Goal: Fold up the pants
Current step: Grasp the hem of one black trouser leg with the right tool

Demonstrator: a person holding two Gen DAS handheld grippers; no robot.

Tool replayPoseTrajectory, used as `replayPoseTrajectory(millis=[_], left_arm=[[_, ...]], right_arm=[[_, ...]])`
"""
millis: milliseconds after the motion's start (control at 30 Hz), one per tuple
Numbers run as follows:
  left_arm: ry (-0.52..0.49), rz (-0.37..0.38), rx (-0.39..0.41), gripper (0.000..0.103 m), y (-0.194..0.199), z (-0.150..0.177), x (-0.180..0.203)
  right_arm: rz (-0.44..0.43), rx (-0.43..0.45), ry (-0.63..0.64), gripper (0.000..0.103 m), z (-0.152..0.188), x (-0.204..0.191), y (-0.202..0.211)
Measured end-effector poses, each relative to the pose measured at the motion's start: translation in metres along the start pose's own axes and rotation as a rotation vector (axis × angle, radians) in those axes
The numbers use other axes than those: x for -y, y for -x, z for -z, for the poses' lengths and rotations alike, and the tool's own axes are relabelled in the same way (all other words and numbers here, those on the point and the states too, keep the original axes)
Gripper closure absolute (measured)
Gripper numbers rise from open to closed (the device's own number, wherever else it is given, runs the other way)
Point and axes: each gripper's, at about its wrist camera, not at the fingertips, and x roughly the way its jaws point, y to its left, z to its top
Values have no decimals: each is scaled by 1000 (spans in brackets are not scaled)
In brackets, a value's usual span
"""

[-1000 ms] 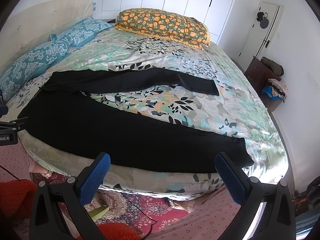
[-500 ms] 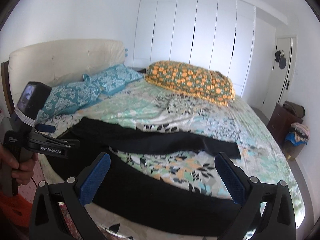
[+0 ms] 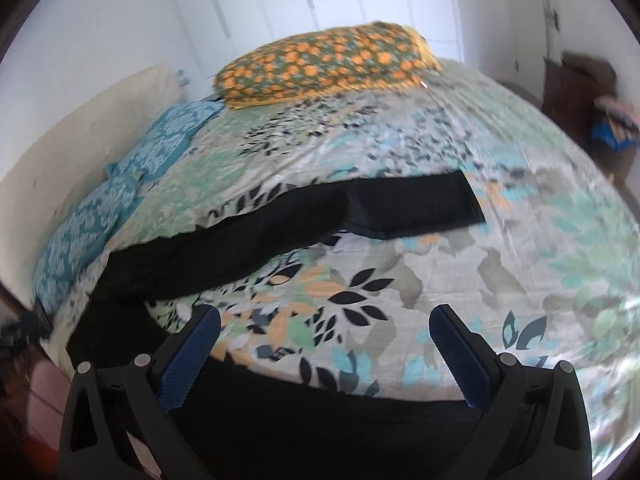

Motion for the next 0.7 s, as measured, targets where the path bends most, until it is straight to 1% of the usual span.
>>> replayPoseTrajectory(millis=[67,133,167,200,233,267,300,333,400,533,567,600,633,700], left_arm=[[24,-4,-38,1,-10,3,-4],[51,-12,-62,1,-18,3,-7],[64,-16,-69,1,-22,3,-9],[76,-21,-72,1,-24,1,-10],[85,-26,-72,1,-25,0,-11],[92,-32,-74,1,-27,-2,-12],[95,-38,-77,1,-29,-3,-12],[96,-46,-82,1,-32,-5,-12],[91,-62,-94,1,-36,-6,-10],[78,-78,-129,1,-46,-6,-6],[75,-78,-139,1,-48,-6,-5],[70,-79,-149,1,-51,-6,-3],[65,-79,-156,1,-52,-6,-2],[47,-77,-151,1,-51,-7,3]], right_arm=[[-39,-24,-209,3,-28,61,-30],[-83,-31,-374,10,-51,106,-60],[-94,-32,-435,15,-60,122,-75],[-107,-37,-478,17,-68,135,-89],[-96,-39,-503,20,-75,144,-100],[-72,-28,-521,27,-80,150,-110],[-61,-24,-541,30,-84,156,-120],[-49,-26,-561,31,-87,162,-130],[-42,-28,-593,37,-93,169,-149],[-11,21,-582,39,-106,173,-165],[23,16,-565,55,-111,173,-165],[58,3,-539,87,-114,173,-162],[63,-4,-511,87,-117,173,-157],[102,-6,-409,87,-121,168,-137]])
